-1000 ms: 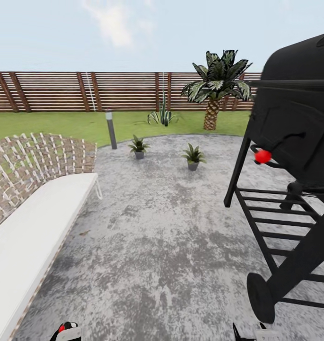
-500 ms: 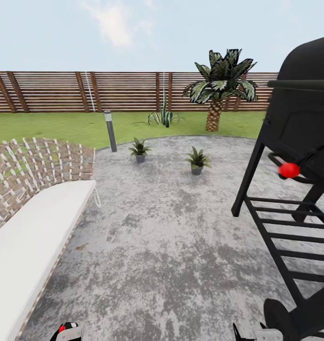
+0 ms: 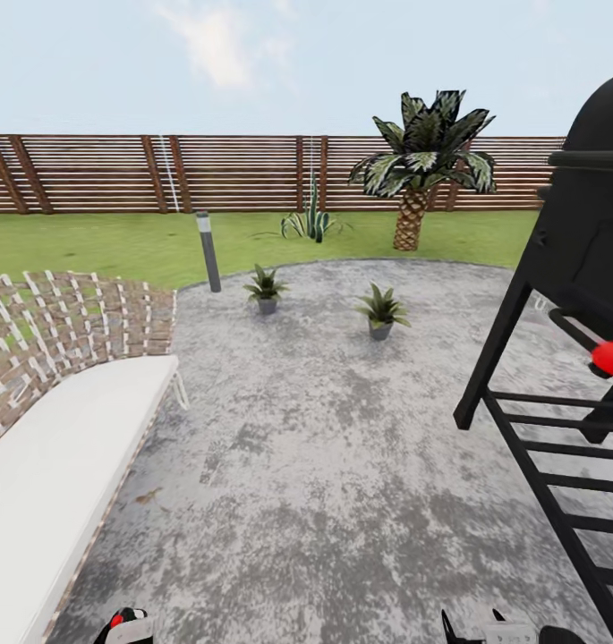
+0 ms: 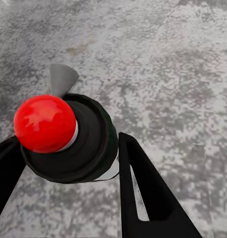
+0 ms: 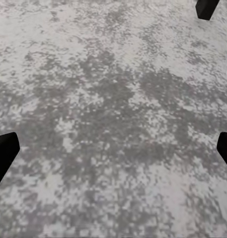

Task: Pick up the pesticide atomizer in the garden and spray insectifuge to fully cover both potted plants in the garden.

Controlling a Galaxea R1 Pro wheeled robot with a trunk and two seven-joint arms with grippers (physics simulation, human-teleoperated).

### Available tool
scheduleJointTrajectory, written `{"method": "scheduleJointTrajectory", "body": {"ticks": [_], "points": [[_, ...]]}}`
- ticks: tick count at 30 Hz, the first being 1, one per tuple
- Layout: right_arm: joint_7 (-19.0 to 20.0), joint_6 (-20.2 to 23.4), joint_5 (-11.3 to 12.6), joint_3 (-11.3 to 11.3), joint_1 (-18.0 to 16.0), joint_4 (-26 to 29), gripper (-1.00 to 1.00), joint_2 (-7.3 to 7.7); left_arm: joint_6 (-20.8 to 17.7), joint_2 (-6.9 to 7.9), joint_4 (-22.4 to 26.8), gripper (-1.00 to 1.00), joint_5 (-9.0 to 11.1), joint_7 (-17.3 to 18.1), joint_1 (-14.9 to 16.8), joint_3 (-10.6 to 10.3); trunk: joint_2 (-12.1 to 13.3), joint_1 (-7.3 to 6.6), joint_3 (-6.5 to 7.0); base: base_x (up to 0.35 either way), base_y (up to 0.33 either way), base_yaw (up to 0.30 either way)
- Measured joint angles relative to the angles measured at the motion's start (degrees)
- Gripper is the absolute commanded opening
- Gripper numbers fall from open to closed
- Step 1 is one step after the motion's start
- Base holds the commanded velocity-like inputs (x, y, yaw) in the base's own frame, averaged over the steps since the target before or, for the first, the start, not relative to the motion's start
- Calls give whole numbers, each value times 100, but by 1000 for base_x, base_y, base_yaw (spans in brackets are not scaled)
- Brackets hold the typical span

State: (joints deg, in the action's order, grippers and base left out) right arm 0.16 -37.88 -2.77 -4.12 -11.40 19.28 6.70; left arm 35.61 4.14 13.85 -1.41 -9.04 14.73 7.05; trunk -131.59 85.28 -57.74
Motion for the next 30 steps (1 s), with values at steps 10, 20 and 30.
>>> {"method": "scheduleJointTrajectory", "body": {"ticks": [10, 20, 30], "points": [[0, 0, 0, 0, 0, 0, 100, 0, 0, 0, 0, -100, 0, 2, 0, -2, 0, 0, 0, 334, 72, 0], [0, 0, 0, 0, 0, 0, 100, 0, -1, -4, 0, -100, -3, 7, 0, -11, 0, 0, 0, 334, 36, 0], [0, 0, 0, -1, 0, 0, 100, 0, 0, -9, 0, -100, -8, 8, 0, -10, 0, 0, 0, 336, 0, 0]]}}
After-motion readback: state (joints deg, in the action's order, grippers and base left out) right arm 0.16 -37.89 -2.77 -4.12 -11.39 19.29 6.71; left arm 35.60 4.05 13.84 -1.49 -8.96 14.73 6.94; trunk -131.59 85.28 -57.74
